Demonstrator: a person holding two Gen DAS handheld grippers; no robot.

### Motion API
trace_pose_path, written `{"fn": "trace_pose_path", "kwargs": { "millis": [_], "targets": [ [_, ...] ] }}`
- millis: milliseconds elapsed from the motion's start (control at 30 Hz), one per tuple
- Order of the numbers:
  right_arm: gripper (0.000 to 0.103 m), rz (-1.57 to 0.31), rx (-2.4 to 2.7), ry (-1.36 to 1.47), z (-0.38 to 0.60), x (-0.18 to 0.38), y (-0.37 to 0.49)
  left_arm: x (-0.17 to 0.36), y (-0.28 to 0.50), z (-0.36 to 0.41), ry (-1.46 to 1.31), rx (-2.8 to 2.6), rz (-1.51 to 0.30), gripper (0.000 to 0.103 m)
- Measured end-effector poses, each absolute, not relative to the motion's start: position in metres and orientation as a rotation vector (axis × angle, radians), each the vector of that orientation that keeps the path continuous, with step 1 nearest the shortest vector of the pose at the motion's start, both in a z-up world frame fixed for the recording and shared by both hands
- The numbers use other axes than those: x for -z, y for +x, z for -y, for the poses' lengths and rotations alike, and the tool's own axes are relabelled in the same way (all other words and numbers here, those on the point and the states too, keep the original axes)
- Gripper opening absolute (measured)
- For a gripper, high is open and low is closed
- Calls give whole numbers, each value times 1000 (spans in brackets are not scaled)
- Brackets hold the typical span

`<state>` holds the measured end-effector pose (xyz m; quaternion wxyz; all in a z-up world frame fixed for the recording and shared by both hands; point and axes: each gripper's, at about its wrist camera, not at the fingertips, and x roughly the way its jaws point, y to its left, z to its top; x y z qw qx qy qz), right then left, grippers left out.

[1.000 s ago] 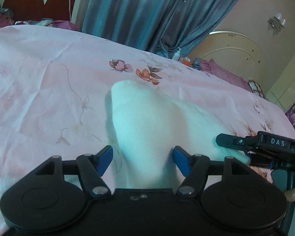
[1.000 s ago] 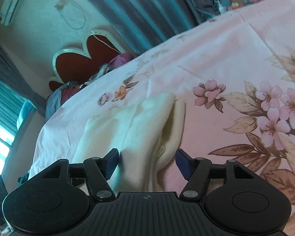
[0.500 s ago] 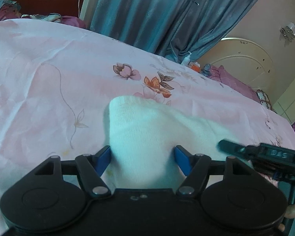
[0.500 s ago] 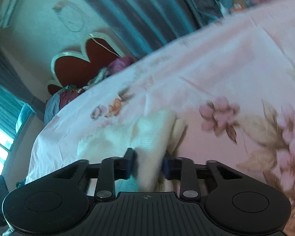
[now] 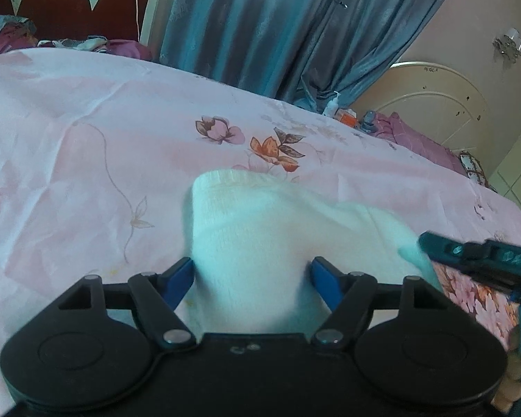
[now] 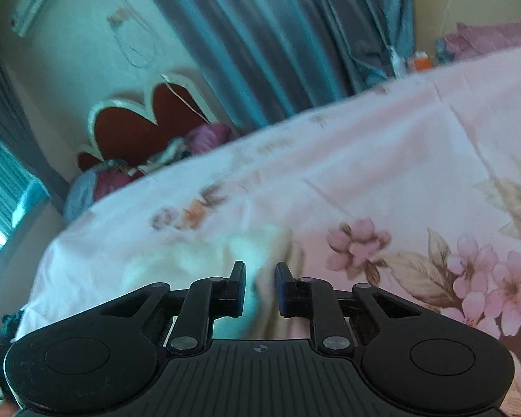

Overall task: Fold small clothes
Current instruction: 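Open both grippers and smooth the folded sweater flat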

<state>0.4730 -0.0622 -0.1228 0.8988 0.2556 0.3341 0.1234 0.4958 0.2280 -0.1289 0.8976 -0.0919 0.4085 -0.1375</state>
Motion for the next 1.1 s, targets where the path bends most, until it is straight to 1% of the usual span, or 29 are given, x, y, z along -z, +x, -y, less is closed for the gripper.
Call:
{"fn": "trace_pose_path", "kwargs": {
  "millis": [67,200,467,633,833,967,1100],
  "targets": [
    [18,-685,-299,518,54,110,464,124,488,-228,-180,288,-846,72],
    [18,-697,-369,399,27,99,438,118,467,-227,-166,279,-852,72],
    [18,-775,-297,238,8,134,429,123,433,-227,-162,262,-885,74],
    [18,-771,-271,234,3,129,423,119,414,-227,-150,261,-894,73],
    [18,-753,-313,255,4,109,380,116,386,-237,-147,278,-904,72],
    [18,-809,-317,268,-2,120,348,130,371,-243,-159,275,-933,73],
    [18,-842,-316,251,-9,134,328,133,359,-235,-111,278,-905,72]
  ]
}}
